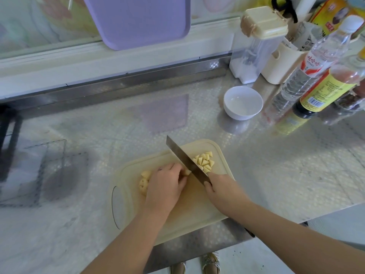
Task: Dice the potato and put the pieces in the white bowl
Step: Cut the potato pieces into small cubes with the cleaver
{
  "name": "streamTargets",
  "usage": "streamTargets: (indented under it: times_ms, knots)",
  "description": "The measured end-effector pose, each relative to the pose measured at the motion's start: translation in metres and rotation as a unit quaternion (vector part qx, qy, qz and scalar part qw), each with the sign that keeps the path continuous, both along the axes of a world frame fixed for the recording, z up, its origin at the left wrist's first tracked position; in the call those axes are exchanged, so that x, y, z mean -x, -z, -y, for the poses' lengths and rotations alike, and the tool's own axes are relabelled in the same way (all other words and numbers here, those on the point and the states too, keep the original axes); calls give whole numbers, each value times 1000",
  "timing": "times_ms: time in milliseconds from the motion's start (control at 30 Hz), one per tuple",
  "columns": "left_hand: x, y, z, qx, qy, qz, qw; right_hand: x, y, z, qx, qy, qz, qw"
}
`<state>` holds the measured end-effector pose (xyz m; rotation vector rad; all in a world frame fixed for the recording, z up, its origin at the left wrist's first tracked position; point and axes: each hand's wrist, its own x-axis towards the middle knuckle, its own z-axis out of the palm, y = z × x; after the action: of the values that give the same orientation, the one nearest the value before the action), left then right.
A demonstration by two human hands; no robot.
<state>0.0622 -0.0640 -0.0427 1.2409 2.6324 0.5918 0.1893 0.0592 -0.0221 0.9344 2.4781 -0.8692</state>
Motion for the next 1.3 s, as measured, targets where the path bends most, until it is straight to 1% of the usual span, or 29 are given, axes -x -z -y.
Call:
streamTargets:
  times_ms: [233,367,533,633,800,933,1100,1300]
  knots:
    - [0,3,2,16,-19,26,999,-8,-17,-11,-32,-31,-15,999]
    - [-2,-4,-1,19,-24,17,999,-8,-21,-13,-30,-28,-19,999]
    - [-1,-9,-2,44,14,-15,999,-9,-21,-11,-30,-32,-8,999]
    - [-6,-6,1,44,29,-12,999,-10,-19,-8,-25,-34,3,999]
    - [-6,-6,4,10,-26,63,998,-14,-21,-7,-20,-38,6,999]
    - [-5,-11,2,32,-40,26,998,-15,-23,-4,-26,-45,3,999]
    - [-7,-14,1,28,-59,33,997,-15,-25,2,-24,-54,9,998]
    - [-9,-18,-2,51,-86,13,995,-15,-22,7,-24,-51,7,998]
